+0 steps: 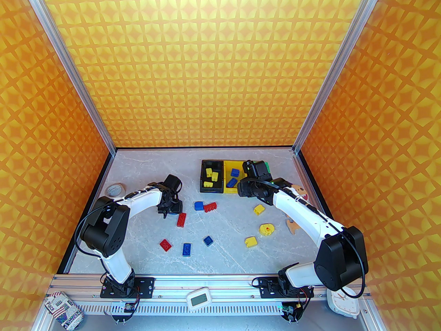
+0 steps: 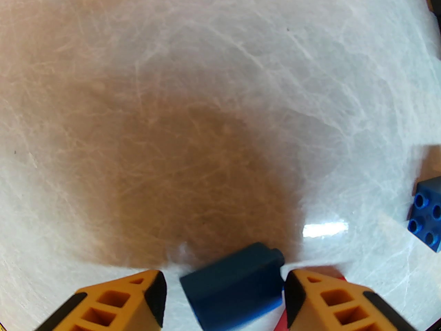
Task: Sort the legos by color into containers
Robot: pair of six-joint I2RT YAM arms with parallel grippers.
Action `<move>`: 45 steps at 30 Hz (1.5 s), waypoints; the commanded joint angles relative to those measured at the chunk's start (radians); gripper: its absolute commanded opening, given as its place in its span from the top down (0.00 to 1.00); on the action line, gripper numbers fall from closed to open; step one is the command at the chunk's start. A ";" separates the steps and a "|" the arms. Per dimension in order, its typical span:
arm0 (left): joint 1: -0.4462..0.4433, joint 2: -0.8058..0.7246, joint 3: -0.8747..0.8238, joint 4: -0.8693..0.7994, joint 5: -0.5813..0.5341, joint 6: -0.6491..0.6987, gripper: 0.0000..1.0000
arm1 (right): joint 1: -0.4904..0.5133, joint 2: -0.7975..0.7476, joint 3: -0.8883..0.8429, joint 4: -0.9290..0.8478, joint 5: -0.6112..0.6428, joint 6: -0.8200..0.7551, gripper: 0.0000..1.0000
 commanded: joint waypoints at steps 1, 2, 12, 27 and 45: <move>-0.004 0.026 -0.001 0.012 0.016 -0.007 0.40 | 0.004 -0.015 -0.003 -0.006 0.019 -0.011 0.48; -0.004 0.030 0.000 0.012 0.016 -0.005 0.40 | 0.003 -0.014 -0.003 -0.007 0.020 -0.011 0.48; -0.004 0.058 0.018 0.010 0.016 0.006 0.51 | 0.004 -0.007 0.010 -0.013 0.023 -0.014 0.48; -0.010 0.027 0.227 -0.090 0.013 0.084 0.58 | 0.004 0.000 -0.006 0.012 0.016 0.004 0.48; -0.181 0.355 0.897 -0.214 0.017 0.090 0.61 | 0.001 -0.096 -0.097 0.020 0.074 0.021 0.46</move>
